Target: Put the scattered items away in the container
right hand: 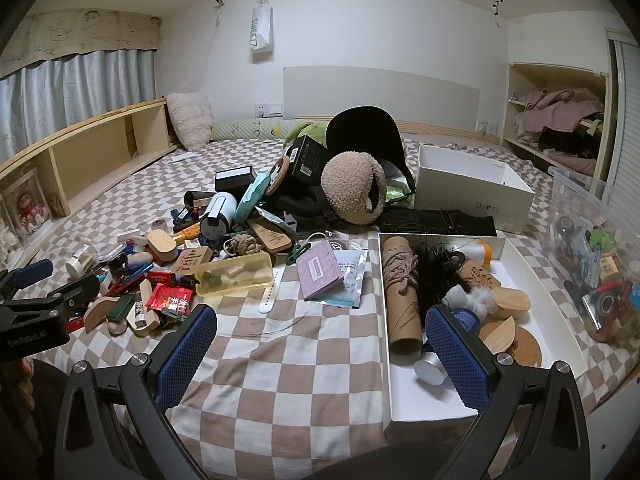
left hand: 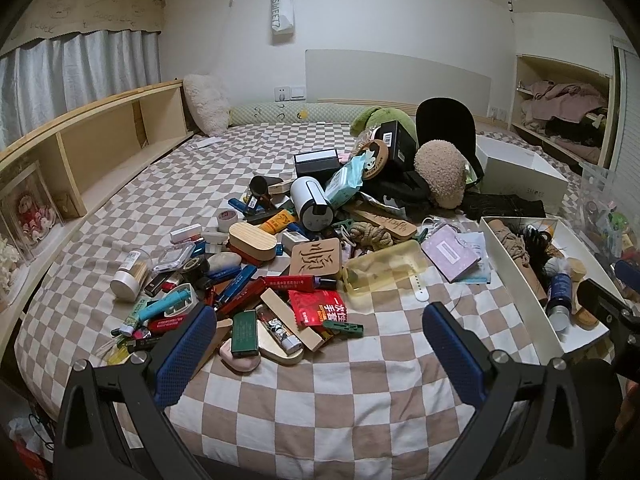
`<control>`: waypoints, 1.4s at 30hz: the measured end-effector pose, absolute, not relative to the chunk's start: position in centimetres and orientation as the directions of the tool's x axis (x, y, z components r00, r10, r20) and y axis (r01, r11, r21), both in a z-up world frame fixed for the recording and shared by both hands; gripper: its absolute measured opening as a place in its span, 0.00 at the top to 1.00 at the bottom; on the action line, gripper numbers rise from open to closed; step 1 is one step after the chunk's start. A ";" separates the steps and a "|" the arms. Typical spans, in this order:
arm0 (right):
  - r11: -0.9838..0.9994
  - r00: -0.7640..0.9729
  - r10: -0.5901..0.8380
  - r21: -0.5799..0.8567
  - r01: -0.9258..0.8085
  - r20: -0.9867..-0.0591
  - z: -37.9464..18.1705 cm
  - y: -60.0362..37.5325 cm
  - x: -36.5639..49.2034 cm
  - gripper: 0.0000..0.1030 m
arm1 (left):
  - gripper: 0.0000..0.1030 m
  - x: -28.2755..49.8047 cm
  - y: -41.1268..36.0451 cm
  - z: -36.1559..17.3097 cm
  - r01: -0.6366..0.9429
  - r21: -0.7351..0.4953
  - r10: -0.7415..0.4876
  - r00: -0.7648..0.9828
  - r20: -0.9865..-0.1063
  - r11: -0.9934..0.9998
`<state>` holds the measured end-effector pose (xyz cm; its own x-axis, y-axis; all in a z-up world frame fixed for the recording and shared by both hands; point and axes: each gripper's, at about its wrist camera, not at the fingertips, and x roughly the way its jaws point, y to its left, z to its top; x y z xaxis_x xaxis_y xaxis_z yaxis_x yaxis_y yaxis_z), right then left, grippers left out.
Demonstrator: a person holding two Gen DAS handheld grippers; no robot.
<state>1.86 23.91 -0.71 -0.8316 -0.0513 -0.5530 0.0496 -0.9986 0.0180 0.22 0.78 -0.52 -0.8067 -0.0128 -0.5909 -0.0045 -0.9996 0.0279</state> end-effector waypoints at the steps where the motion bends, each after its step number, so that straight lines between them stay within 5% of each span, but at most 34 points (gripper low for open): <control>1: -0.999 -0.832 -0.051 0.018 0.050 -0.553 -0.7 23.9 1.9 0.00 | 0.00 0.3 0.8 -0.6 -0.003 0.029 -0.015 -0.807 -0.591 -1.000; 42: -0.999 -0.821 -0.054 0.023 0.050 -0.569 -1.0 23.8 1.6 0.00 | 0.00 -0.3 0.4 -0.7 -0.003 0.039 -0.021 -0.793 -0.609 -0.999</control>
